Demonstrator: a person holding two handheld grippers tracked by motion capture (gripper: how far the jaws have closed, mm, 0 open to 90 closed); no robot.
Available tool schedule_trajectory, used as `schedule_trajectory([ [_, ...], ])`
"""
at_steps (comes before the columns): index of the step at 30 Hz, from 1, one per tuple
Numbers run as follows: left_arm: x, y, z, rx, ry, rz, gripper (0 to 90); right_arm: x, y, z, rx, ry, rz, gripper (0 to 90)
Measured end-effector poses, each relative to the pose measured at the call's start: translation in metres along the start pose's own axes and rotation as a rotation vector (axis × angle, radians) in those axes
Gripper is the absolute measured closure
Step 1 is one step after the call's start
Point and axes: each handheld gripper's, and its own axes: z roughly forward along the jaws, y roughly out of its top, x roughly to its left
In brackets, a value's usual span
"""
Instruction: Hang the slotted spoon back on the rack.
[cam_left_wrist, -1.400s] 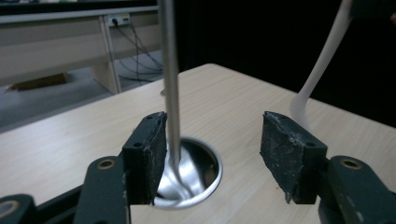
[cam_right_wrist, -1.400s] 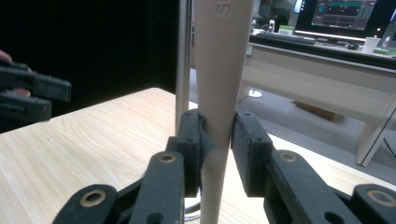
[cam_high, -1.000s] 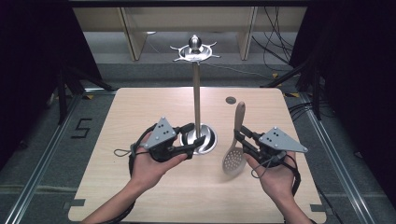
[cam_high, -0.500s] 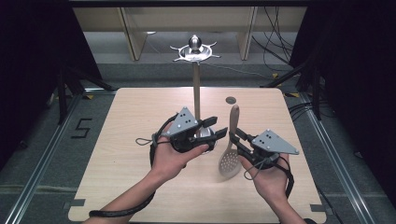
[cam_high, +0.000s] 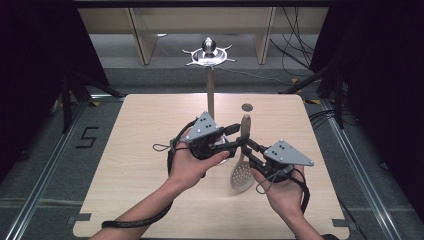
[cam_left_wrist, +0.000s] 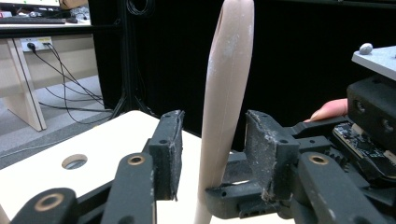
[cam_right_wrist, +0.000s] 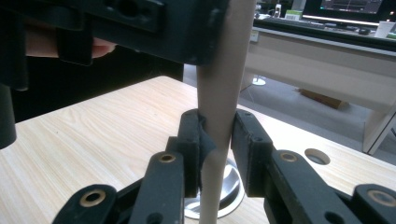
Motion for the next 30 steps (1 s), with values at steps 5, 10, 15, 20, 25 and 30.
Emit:
schedule_trajectory([
  [5,0.0,0.0,0.002,0.002,-0.003,0.005,61.1,0.002,0.0,0.001,0.007,-0.001,-0.002,74.1],
  [10,0.0,0.0,0.003,0.01,-0.003,0.019,67.9,0.005,0.0,0.002,0.014,-0.012,-0.012,74.1],
  [15,-0.002,0.0,0.003,0.017,0.008,0.053,73.2,0.006,0.001,0.003,0.006,-0.003,-0.021,73.9],
  [20,0.001,0.004,-0.001,0.023,-0.002,0.054,73.5,0.006,0.004,0.0,0.002,-0.02,-0.073,65.3],
  [25,0.005,0.007,-0.005,0.034,0.003,0.061,73.5,0.005,0.004,-0.005,0.006,-0.02,-0.084,55.4],
  [30,0.011,0.01,-0.01,0.041,0.006,0.068,73.5,0.003,-0.004,-0.012,0.018,-0.021,-0.078,50.4],
])
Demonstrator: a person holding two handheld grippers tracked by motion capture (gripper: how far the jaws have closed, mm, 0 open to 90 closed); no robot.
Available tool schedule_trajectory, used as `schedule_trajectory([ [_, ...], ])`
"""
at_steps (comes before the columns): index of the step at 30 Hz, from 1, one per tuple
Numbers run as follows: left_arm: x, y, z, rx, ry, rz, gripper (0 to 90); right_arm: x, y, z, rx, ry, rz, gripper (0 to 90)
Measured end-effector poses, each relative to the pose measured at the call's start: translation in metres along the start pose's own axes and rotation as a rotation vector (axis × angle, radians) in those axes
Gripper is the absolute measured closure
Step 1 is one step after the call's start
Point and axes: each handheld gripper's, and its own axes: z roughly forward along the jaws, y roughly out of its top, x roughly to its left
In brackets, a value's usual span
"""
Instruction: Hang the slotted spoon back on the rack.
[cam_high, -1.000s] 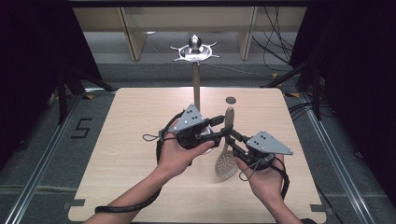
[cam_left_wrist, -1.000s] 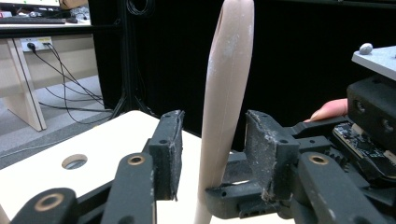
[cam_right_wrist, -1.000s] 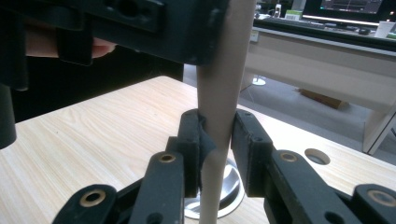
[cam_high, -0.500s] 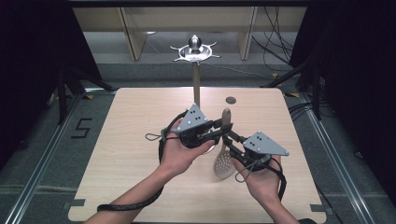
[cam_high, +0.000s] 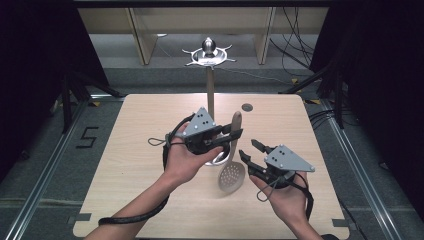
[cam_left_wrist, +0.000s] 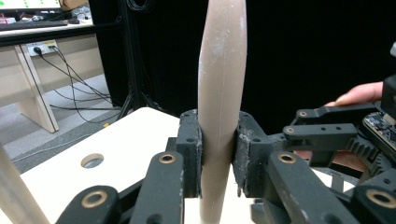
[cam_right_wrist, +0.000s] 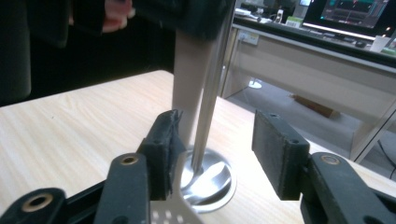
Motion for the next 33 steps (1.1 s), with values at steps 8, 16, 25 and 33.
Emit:
schedule_trajectory([
  [8,0.011,0.007,-0.012,0.005,-0.012,0.005,73.5,-0.012,-0.019,-0.015,0.009,0.016,0.052,48.5],
  [16,0.021,0.01,-0.019,0.005,-0.014,-0.004,73.5,-0.024,-0.033,-0.02,0.026,0.006,0.039,47.6],
  [25,0.034,0.013,-0.028,0.005,-0.01,-0.005,73.5,-0.033,-0.049,-0.024,0.059,0.0,0.087,47.1],
  [33,0.042,0.019,-0.034,0.003,0.001,0.001,73.5,-0.037,-0.063,-0.03,0.092,-0.027,0.162,46.7],
])
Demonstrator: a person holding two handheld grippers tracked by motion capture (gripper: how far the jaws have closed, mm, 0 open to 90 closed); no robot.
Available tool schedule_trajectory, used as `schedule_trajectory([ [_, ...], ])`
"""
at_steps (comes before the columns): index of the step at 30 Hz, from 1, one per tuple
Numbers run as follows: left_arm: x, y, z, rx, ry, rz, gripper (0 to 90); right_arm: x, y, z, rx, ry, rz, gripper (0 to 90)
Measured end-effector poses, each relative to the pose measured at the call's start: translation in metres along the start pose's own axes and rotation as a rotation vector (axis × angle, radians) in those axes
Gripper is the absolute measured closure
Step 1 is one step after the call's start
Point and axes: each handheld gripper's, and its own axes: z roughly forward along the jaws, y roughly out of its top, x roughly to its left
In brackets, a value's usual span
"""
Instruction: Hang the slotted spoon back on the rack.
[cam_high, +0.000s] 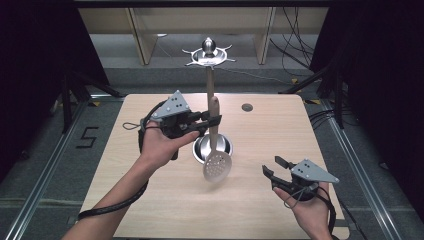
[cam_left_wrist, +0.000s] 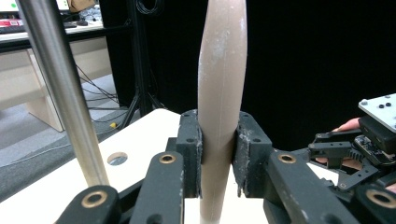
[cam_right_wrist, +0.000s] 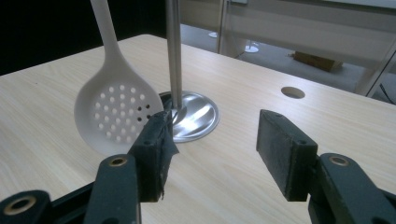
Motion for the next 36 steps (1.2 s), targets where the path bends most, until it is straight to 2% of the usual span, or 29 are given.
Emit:
schedule_trajectory([
  [1,0.001,0.0,0.0,-0.001,0.001,0.0,73.5,-0.003,0.0,0.0,0.007,0.009,-0.023,46.7],
  [2,0.001,0.0,0.0,-0.001,0.001,0.0,73.5,-0.003,0.0,0.0,0.007,0.009,-0.023,46.7],
  [3,0.002,0.001,-0.001,0.001,0.0,0.003,73.5,-0.003,-0.003,-0.002,0.014,-0.003,0.001,46.6],
  [4,0.003,0.001,-0.001,0.001,0.0,0.002,73.5,-0.006,-0.003,-0.001,0.007,0.014,-0.009,46.6],
  [5,0.003,0.001,-0.002,0.0,0.0,0.0,73.5,-0.006,-0.004,-0.002,0.016,-0.001,-0.009,46.6],
  [6,0.004,0.002,-0.002,0.002,0.0,0.004,73.5,-0.006,-0.005,-0.001,0.012,0.009,0.004,46.5],
  [7,0.004,0.002,-0.002,0.003,0.0,0.005,73.6,-0.008,-0.005,-0.002,0.013,-0.002,-0.019,46.5],
  [9,0.005,0.003,-0.003,0.003,0.001,0.006,73.6,-0.008,-0.006,-0.002,0.012,-0.011,-0.012,46.5],
  [10,0.006,0.004,-0.003,0.002,-0.001,0.008,73.6,-0.008,-0.007,-0.002,0.026,-0.003,0.013,46.5],
  [12,0.007,0.005,-0.004,0.002,0.001,0.008,73.5,-0.01,-0.008,-0.001,0.015,-0.009,-0.012,46.5],
  [15,0.008,0.006,-0.005,-0.001,0.0,0.005,73.5,-0.01,-0.008,-0.001,0.018,0.001,-0.002,46.4],
  [18,0.01,0.007,-0.005,-0.001,-0.001,0.003,73.5,-0.011,-0.009,0.0,0.012,-0.01,-0.024,46.4],
  [22,0.011,0.01,-0.006,0.002,-0.004,0.005,73.5,-0.01,-0.009,0.0,0.017,-0.009,-0.013,46.3],
  [23,0.011,0.011,-0.006,-0.002,-0.007,-0.005,73.5,-0.01,-0.01,0.001,0.023,0.001,-0.005,46.3],
  [25,0.012,0.012,-0.006,-0.004,-0.013,-0.009,73.5,-0.009,-0.01,0.0,0.024,-0.009,0.009,46.3],
  [26,0.012,0.012,-0.006,-0.004,-0.013,-0.009,73.5,-0.009,-0.01,0.0,0.024,-0.009,0.009,46.3],
  [27,0.013,0.014,-0.006,-0.005,-0.018,-0.012,73.5,-0.012,-0.01,0.001,0.017,-0.007,-0.023,46.2],
  [36,0.017,0.019,-0.005,0.011,-0.03,0.006,73.5,-0.011,-0.01,0.002,0.016,0.005,-0.01,46.1],
])
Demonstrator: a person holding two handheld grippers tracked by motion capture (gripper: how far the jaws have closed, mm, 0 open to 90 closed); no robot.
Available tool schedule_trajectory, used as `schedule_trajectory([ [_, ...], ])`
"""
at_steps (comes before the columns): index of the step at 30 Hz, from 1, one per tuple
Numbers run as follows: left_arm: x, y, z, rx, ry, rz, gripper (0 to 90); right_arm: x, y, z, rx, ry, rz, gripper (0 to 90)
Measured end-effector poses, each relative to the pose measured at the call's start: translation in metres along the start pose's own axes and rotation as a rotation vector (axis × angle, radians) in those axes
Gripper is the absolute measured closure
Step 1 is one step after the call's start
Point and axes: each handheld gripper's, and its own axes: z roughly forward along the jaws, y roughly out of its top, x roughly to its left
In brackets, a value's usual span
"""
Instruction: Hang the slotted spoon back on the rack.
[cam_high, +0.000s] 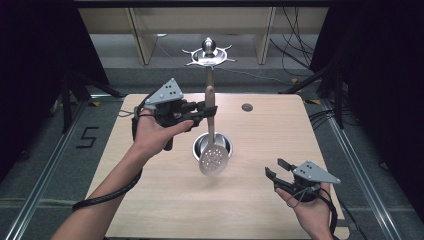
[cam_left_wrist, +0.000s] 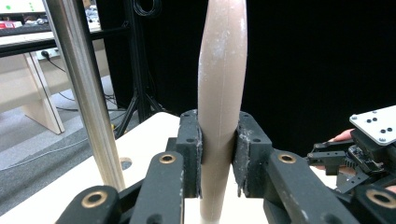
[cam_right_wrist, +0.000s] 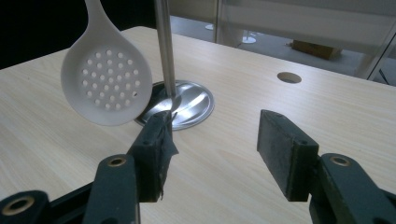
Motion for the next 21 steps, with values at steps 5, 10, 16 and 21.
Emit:
schedule_trajectory([
  [5,0.001,0.001,0.001,0.011,-0.007,0.006,73.5,0.001,0.0,-0.001,0.025,0.001,0.017,46.1],
  [10,0.003,0.005,0.002,0.014,-0.011,0.013,73.5,0.001,0.0,-0.001,0.025,-0.004,0.009,45.9],
  [16,0.005,0.01,0.004,0.005,-0.03,0.0,73.5,0.001,-0.001,0.001,0.011,-0.006,0.016,45.6],
  [21,0.008,0.012,0.005,-0.005,-0.048,-0.009,73.5,0.001,-0.001,0.001,0.027,0.004,0.005,45.3],
])
